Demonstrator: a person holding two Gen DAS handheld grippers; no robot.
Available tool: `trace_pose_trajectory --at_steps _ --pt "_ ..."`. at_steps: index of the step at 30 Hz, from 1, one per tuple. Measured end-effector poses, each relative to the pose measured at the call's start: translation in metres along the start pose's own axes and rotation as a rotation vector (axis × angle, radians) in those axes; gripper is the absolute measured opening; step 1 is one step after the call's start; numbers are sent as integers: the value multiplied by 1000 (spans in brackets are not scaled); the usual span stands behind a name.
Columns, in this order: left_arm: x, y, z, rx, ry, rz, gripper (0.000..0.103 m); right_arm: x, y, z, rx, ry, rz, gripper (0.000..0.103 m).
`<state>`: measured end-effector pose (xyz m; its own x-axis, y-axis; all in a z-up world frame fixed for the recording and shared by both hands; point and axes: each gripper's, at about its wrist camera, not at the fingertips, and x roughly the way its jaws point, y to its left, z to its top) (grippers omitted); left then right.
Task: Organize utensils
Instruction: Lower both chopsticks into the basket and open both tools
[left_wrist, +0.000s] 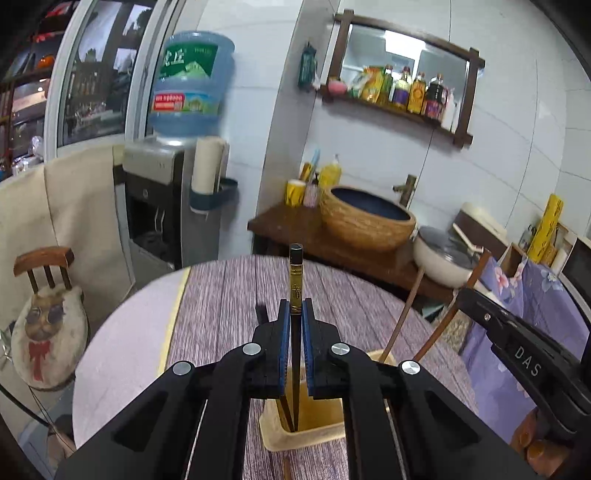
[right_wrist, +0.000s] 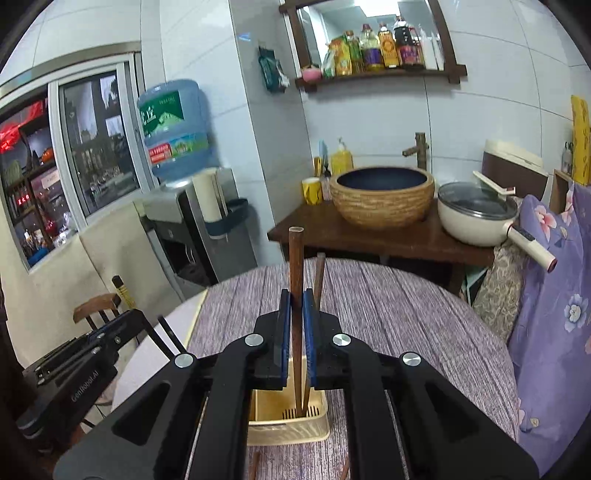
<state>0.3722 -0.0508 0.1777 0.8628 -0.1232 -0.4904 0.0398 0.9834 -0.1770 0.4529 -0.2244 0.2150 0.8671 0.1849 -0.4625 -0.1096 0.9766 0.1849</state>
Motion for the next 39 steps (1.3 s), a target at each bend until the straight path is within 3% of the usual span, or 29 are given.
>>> trace_pose_trajectory --at_steps 9,12,16,18,20,21,22,24,27,29,32,39 --pt "29 5 -28 1 86 -2 8 21 -7 -25 2 39 -18 8" --pt "28 3 -32 23 64 18 8 20 -8 -28 -1 29 -15 8" --pt "26 5 -33 10 74 -13 8 17 -9 -31 -2 16 -2 8" --pt "23 6 -34 11 79 -30 12 15 -10 -32 -4 17 10 8" --pt "17 7 -37 10 69 -39 37 9 -11 -35 -12 2 7 9" --pt "12 7 -40 7 59 -45 43 6 -11 -37 -20 -4 6 15" --pt "7 8 -43 5 49 -55 50 4 -11 -39 -26 -9 6 32" --pt "-1 8 -49 15 40 -67 53 -5 -13 -44 -31 -35 -2 58" --pt "-14 8 -59 33 28 -76 64 -19 -16 -56 -48 -69 -38 61" --pt "-21 11 -68 36 24 -74 75 -26 -19 -65 -55 -72 -46 66" --pt "-28 16 -82 46 35 -68 84 -35 -27 -82 -47 -61 -47 73" --pt "-29 38 -124 12 123 -34 89 -47 -45 -135 -19 18 -70 80"
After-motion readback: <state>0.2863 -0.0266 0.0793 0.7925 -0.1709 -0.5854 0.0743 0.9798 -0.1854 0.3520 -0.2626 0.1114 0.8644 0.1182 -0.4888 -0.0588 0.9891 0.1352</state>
